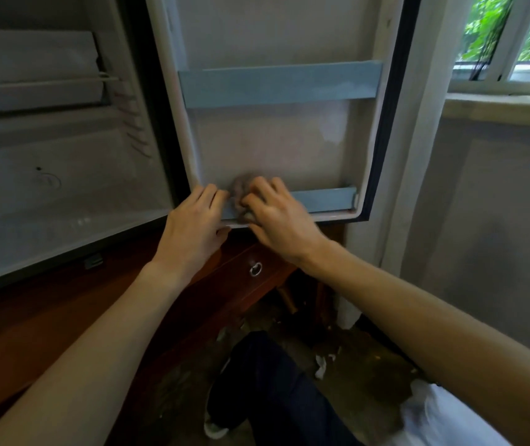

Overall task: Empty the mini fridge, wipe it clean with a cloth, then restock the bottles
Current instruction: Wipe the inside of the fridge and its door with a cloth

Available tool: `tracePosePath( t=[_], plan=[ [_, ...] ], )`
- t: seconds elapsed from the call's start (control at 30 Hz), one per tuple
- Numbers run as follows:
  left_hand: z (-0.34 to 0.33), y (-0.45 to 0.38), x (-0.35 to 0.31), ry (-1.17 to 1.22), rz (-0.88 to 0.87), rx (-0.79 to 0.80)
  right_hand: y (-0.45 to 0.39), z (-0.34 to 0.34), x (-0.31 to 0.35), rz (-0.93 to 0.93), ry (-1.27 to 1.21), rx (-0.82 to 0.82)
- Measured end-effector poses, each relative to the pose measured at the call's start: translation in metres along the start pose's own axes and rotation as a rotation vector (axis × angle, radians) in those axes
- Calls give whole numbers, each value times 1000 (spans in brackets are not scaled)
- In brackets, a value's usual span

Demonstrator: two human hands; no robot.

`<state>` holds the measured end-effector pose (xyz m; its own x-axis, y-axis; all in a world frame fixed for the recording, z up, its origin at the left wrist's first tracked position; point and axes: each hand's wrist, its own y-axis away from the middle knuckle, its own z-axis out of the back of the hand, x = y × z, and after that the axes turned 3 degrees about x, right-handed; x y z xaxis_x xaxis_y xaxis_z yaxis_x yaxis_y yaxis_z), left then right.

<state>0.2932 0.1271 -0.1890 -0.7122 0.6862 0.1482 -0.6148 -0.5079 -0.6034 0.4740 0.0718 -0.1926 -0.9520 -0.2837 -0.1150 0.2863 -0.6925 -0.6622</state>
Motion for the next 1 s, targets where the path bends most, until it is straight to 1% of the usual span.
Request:
tracePosePath(
  t=[0.07, 0.17, 0.33, 0.43, 0.53, 0.63, 0.77, 0.83, 1.0],
  plan=[
    [0, 0, 0, 4, 0, -21, -15, -9, 23, -3, -64, -11],
    [1, 0, 1, 9, -7, -12, -17, -9, 24, 8, -52, -8],
    [3, -1, -1, -9, 12, 25, 6, 9, -13, 38, 55, 39],
    [5, -1, -2, -10, 21, 27, 31, 28, -48, 6, 82, 65],
    [5, -1, -2, -11, 14, 8, 58, 49, -82, -68, 119, 59],
    [5, -1, -3, -8, 9, 5, 72, 57, -96, -76, 132, 53],
    [5, 0, -4, -12, 20, 5, 61, 48, -80, -111, 98, 46],
    [4, 0, -4, -13, 21, 11, 48, 39, -64, -78, 60, 48],
    [3, 0, -2, -13, 10, 7, 7, 9, -1, -14, -16, 80]
  ],
)
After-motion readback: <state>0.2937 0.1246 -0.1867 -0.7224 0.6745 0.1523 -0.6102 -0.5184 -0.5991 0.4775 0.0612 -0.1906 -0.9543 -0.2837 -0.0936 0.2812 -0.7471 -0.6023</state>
